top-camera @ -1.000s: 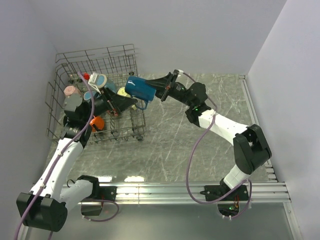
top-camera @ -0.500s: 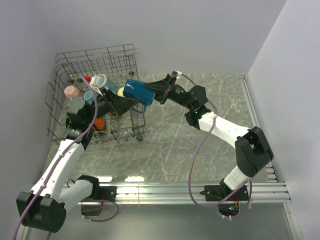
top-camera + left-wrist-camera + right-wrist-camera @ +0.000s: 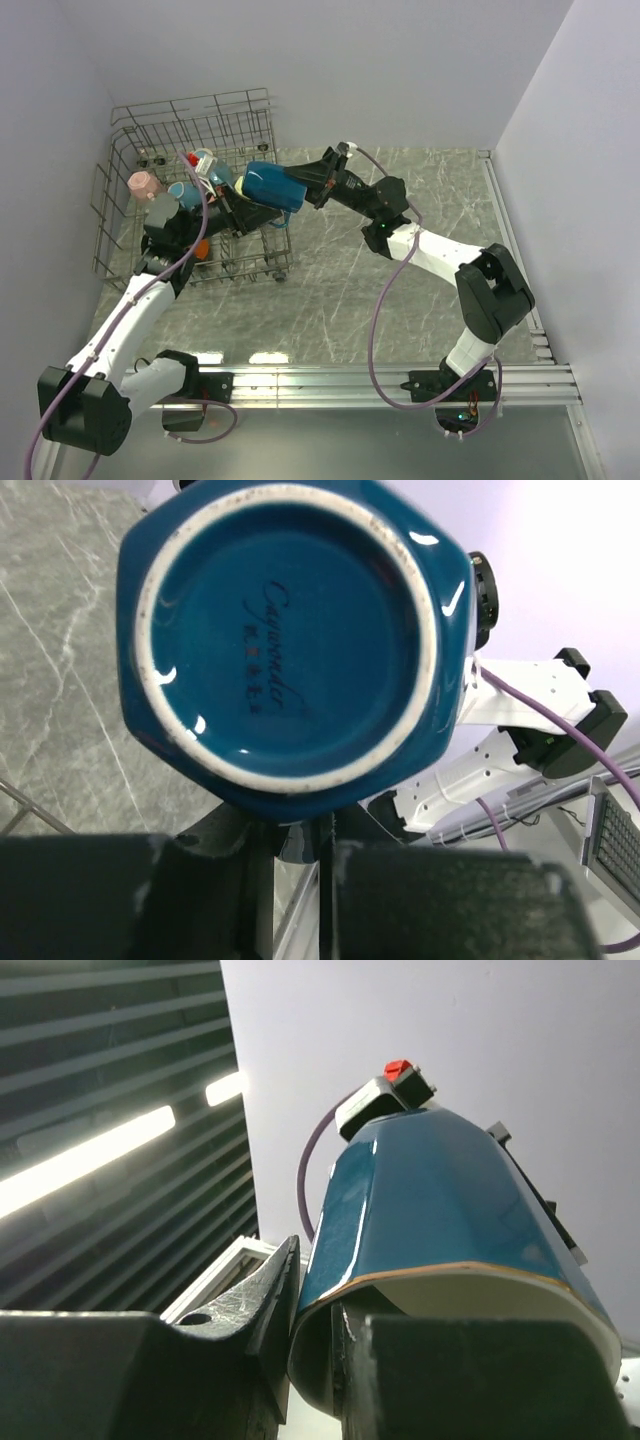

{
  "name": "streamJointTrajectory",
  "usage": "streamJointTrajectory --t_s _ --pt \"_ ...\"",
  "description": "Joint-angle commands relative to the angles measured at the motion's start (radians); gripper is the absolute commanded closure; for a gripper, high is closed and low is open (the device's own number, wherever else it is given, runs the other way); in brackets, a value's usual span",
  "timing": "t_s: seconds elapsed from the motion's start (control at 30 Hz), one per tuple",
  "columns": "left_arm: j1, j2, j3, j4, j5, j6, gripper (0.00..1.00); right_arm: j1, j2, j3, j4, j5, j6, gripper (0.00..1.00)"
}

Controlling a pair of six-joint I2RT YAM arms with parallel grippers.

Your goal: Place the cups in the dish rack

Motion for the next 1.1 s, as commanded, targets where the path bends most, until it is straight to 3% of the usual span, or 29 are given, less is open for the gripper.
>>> streamJointTrajectory --t_s 0.0,0.07,0.3,0.43,0.63,0.83,1.07 --pt "-0.034 -0.027 0.062 -0.012 0.030 0.023 0.95 0.039 -0.007 0.031 0.139 -0.011 0.454 1.00" --pt "-0.036 -0.047 0.062 -0.030 0.017 0.038 1.00 0.042 -0.004 0.025 0.147 -0.016 0.459 1.00" --pt "-0.041 -0.099 0.082 -0.179 -0.099 0.089 1.00 0.045 0.004 -0.004 0.191 -0.059 0.468 1.00" --pt "-0.041 -0.131 0.114 -0.317 -0.173 0.164 1.00 0.043 0.021 0.003 0.207 -0.116 0.441 0.65" --pt "-0.041 -0.165 0.134 -0.438 -0.253 0.212 1.00 0.039 0.005 -0.038 0.142 -0.214 0.352 0.54" --pt "-0.039 -0.186 0.169 -0.530 -0.355 0.255 1.00 0.011 -0.028 -0.063 0.023 -0.292 0.258 0.53" --pt "-0.008 -0.185 0.189 -0.532 -0.454 0.229 1.00 -0.006 -0.044 -0.136 0.044 -0.306 0.269 0.53"
